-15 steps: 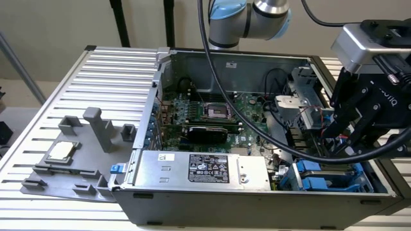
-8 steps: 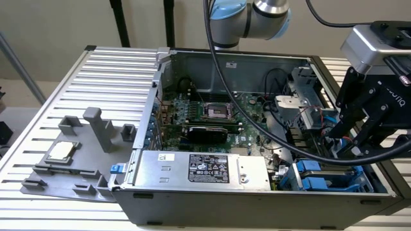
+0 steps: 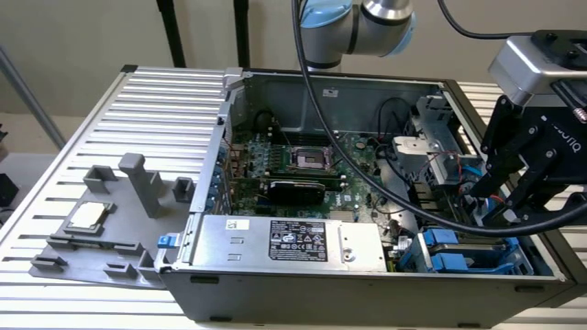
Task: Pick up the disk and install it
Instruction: 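Insert the first disk wire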
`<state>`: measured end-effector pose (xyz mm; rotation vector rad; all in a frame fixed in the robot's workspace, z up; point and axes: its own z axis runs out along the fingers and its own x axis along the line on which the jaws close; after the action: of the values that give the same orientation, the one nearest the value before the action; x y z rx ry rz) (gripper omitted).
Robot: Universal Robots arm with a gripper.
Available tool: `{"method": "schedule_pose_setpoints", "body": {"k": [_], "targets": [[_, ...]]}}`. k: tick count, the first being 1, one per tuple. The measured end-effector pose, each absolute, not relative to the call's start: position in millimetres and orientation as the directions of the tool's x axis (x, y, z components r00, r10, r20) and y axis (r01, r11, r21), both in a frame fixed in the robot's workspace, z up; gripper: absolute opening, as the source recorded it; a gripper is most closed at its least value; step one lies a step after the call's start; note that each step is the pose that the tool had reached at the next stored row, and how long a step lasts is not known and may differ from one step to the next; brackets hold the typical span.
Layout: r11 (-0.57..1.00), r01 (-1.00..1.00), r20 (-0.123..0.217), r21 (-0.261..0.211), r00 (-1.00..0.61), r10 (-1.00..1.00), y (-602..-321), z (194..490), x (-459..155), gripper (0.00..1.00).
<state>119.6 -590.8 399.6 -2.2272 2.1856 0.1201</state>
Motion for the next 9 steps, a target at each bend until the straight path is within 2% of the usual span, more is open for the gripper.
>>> {"method": "schedule_pose_setpoints", "body": {"k": [9], "targets": [[-0.024,-0.999,-0.068,0.041,0.021,-0.997,-590.8,398.3,126.7,0.41]]}}
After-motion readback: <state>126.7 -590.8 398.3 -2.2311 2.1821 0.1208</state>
